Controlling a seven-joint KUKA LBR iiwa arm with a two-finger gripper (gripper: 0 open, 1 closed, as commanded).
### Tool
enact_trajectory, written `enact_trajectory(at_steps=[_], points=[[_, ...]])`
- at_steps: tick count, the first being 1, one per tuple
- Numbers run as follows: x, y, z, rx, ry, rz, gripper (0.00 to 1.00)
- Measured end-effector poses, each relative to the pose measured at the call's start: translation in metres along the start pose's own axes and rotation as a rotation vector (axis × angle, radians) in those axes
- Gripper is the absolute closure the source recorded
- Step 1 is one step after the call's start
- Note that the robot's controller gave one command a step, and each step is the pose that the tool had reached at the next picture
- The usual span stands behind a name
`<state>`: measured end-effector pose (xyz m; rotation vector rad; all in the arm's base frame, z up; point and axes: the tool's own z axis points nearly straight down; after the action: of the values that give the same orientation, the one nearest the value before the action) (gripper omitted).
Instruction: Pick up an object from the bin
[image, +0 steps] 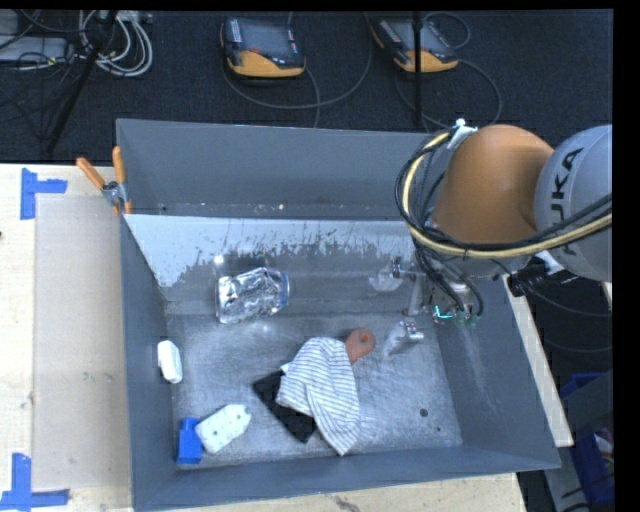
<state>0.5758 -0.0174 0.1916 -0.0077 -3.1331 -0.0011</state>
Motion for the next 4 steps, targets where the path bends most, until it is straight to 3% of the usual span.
enact_trajectory(at_steps=[1,2,3,4], points=[[-0.002,0.0,-0.004,0.0,-0.008,0.0,0.0],[-0.011,0.004,0.037,0.001,-0.017,-0.042,0.0],[-0.021,0.036,0.114,0.004,0.0,-0.165,1.0],[-0.021,0.036,0.114,0.004,0.0,-0.165,1.0]])
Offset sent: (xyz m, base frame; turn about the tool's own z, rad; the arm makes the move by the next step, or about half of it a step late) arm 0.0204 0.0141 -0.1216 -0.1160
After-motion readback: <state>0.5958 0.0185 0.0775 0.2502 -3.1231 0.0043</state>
